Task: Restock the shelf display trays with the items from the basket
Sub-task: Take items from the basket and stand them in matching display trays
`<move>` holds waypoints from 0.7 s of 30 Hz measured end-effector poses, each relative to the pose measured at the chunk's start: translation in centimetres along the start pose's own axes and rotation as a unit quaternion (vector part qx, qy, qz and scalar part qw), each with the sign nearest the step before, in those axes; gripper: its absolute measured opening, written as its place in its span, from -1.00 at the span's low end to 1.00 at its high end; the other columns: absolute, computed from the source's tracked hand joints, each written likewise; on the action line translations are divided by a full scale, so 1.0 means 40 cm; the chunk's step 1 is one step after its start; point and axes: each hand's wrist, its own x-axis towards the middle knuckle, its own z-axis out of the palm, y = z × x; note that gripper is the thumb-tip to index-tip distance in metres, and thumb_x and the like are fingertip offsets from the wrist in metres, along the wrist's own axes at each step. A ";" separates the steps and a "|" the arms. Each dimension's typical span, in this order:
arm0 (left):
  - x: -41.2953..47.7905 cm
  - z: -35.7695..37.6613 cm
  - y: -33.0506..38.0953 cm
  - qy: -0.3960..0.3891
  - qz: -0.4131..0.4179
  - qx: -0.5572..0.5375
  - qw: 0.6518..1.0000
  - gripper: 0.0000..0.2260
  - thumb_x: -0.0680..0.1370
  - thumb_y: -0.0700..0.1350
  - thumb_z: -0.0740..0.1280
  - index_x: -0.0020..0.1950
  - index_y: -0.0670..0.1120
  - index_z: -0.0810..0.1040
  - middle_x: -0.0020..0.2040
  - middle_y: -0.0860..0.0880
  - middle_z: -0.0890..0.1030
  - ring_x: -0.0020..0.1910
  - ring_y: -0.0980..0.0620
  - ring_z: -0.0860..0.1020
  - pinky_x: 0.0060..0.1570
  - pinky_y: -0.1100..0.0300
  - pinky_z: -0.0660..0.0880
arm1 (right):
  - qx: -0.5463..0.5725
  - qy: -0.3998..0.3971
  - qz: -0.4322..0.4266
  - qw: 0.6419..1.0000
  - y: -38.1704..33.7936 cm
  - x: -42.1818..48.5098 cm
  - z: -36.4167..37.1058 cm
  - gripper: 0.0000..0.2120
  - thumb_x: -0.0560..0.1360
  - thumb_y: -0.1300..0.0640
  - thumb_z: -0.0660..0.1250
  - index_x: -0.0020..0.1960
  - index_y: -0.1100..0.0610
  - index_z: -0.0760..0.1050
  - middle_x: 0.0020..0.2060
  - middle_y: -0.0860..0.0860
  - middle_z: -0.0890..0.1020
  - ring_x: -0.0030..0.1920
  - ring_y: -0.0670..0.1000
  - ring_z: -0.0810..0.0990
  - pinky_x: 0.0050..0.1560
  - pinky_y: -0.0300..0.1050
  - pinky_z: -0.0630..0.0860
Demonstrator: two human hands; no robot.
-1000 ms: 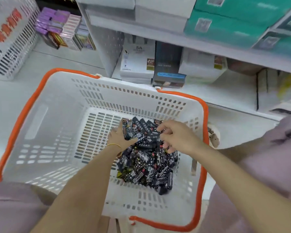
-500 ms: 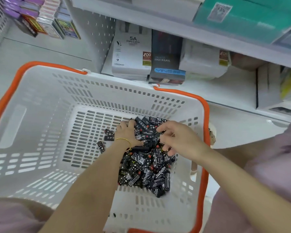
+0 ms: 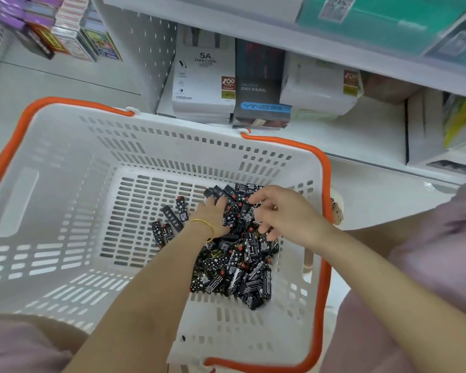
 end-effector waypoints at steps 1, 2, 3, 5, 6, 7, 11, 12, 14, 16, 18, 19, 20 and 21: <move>0.000 -0.005 0.002 -0.005 0.005 0.007 1.000 -0.31 0.45 0.09 0.38 0.46 -0.01 0.10 0.37 -0.17 0.27 0.32 -0.25 0.31 0.18 -0.14 0.44 | -0.001 0.000 0.001 1.000 0.001 0.000 -0.001 -0.77 0.57 0.22 0.19 0.21 0.13 0.44 -0.09 0.09 0.55 -0.25 0.00 0.60 -0.18 -0.08 0.62; 0.000 -0.011 0.002 -0.015 0.006 0.007 1.000 -0.31 0.45 0.08 0.38 0.46 -0.01 0.11 0.36 -0.16 0.30 0.31 -0.24 0.33 0.16 -0.13 0.45 | -0.002 0.000 0.002 1.000 0.002 0.000 -0.002 -0.78 0.57 0.22 0.19 0.21 0.13 0.44 -0.08 0.09 0.55 -0.25 0.00 0.59 -0.18 -0.08 0.62; 0.001 -0.016 0.001 -0.025 0.005 -0.006 1.000 -0.31 0.44 0.06 0.38 0.47 -0.01 0.12 0.35 -0.16 0.35 0.28 -0.22 0.36 0.14 -0.09 0.46 | -0.003 0.000 0.002 1.000 0.004 0.001 -0.004 -0.77 0.58 0.22 0.19 0.21 0.13 0.44 -0.08 0.09 0.55 -0.24 0.01 0.60 -0.17 -0.08 0.61; 0.001 -0.024 0.003 -0.057 0.000 -0.065 0.996 -0.34 0.44 0.01 0.36 0.46 -0.06 0.17 0.28 -0.15 0.44 0.17 -0.15 0.45 0.04 0.01 0.49 | -0.002 0.001 0.002 1.000 0.004 0.003 -0.006 -0.77 0.58 0.21 0.19 0.22 0.12 0.44 -0.10 0.07 0.55 -0.23 0.03 0.61 -0.16 -0.08 0.61; 0.001 -0.025 0.005 -0.070 0.001 -0.085 0.994 -0.38 0.44 0.00 0.36 0.44 -0.09 0.22 0.27 -0.15 0.45 0.13 -0.13 0.47 0.01 0.05 0.49 | -0.002 0.001 0.001 1.000 0.004 0.003 -0.007 -0.77 0.57 0.21 0.19 0.22 0.11 0.44 -0.12 0.06 0.55 -0.21 0.06 0.62 -0.15 -0.07 0.62; 0.000 -0.026 0.008 -0.078 0.003 -0.092 0.993 -0.40 0.45 0.01 0.35 0.42 -0.11 0.25 0.27 -0.15 0.44 0.13 -0.12 0.47 0.00 0.06 0.48 | -0.002 0.001 0.001 1.000 0.003 0.003 -0.007 -0.77 0.57 0.20 0.19 0.22 0.10 0.44 -0.13 0.05 0.56 -0.20 0.08 0.63 -0.14 -0.05 0.62; -0.010 -0.038 0.008 -0.116 0.001 -0.083 0.990 -0.34 0.51 0.10 0.31 0.51 -0.05 0.13 0.40 -0.18 0.30 0.28 -0.18 0.39 0.16 0.03 0.41 | -0.002 -0.002 0.000 1.000 0.001 0.001 -0.004 -0.78 0.57 0.20 0.19 0.21 0.09 0.44 -0.10 0.06 0.56 -0.19 0.07 0.63 -0.12 -0.06 0.62; -0.013 -0.039 0.007 -0.122 0.002 -0.085 0.989 -0.32 0.52 0.11 0.30 0.53 -0.05 0.09 0.43 -0.18 0.28 0.32 -0.18 0.37 0.19 0.02 0.39 | -0.002 -0.002 -0.001 1.000 0.001 0.001 -0.004 -0.78 0.57 0.20 0.20 0.21 0.10 0.44 -0.09 0.07 0.56 -0.19 0.06 0.63 -0.13 -0.08 0.62; -0.020 -0.038 0.006 -0.128 0.001 -0.102 0.986 -0.29 0.51 0.12 0.32 0.54 -0.07 0.05 0.48 -0.16 0.24 0.39 -0.16 0.32 0.28 0.04 0.33 | 0.001 0.000 -0.001 1.000 0.000 0.000 -0.006 -0.77 0.57 0.20 0.20 0.22 0.11 0.44 -0.08 0.09 0.56 -0.20 0.05 0.62 -0.15 -0.10 0.61; -0.025 -0.030 0.008 -0.134 -0.010 -0.118 0.984 -0.22 0.48 0.13 0.35 0.55 -0.08 0.02 0.52 -0.12 0.19 0.44 -0.12 0.26 0.34 0.05 0.29 | 0.004 -0.001 -0.003 1.000 -0.002 -0.002 -0.007 -0.77 0.58 0.20 0.20 0.22 0.12 0.44 -0.07 0.09 0.55 -0.23 0.02 0.60 -0.17 -0.12 0.60; -0.028 -0.028 0.013 -0.133 -0.024 -0.136 0.981 -0.17 0.44 0.11 0.41 0.54 -0.09 0.02 0.52 -0.10 0.19 0.44 -0.11 0.26 0.35 0.04 0.29 | 0.006 -0.001 -0.006 1.000 -0.004 -0.003 -0.007 -0.77 0.58 0.20 0.19 0.22 0.11 0.44 -0.04 0.09 0.54 -0.26 -0.02 0.59 -0.18 -0.14 0.60; -0.030 -0.029 0.016 -0.133 -0.029 -0.140 0.981 -0.16 0.42 0.09 0.43 0.54 -0.09 0.05 0.51 -0.10 0.22 0.42 -0.11 0.28 0.33 0.03 0.32 | 0.005 -0.001 -0.007 1.000 -0.005 -0.003 -0.007 -0.77 0.58 0.19 0.19 0.22 0.11 0.43 -0.02 0.10 0.54 -0.27 -0.04 0.58 -0.19 -0.16 0.59; -0.031 -0.029 0.020 -0.129 -0.028 -0.137 0.982 -0.17 0.40 0.06 0.44 0.53 -0.09 0.08 0.48 -0.11 0.27 0.39 -0.11 0.33 0.28 0.04 0.36 | 0.005 -0.002 -0.009 1.000 -0.006 -0.004 -0.007 -0.77 0.58 0.19 0.19 0.22 0.11 0.43 -0.01 0.11 0.54 -0.28 -0.06 0.58 -0.20 -0.17 0.59; -0.034 -0.031 0.024 -0.123 -0.024 -0.130 0.984 -0.20 0.39 0.03 0.45 0.51 -0.09 0.12 0.44 -0.11 0.33 0.33 -0.11 0.38 0.21 0.07 0.40 | 0.005 -0.001 -0.011 1.000 -0.006 -0.004 -0.007 -0.77 0.58 0.19 0.19 0.22 0.12 0.43 -0.01 0.11 0.54 -0.28 -0.06 0.58 -0.20 -0.17 0.59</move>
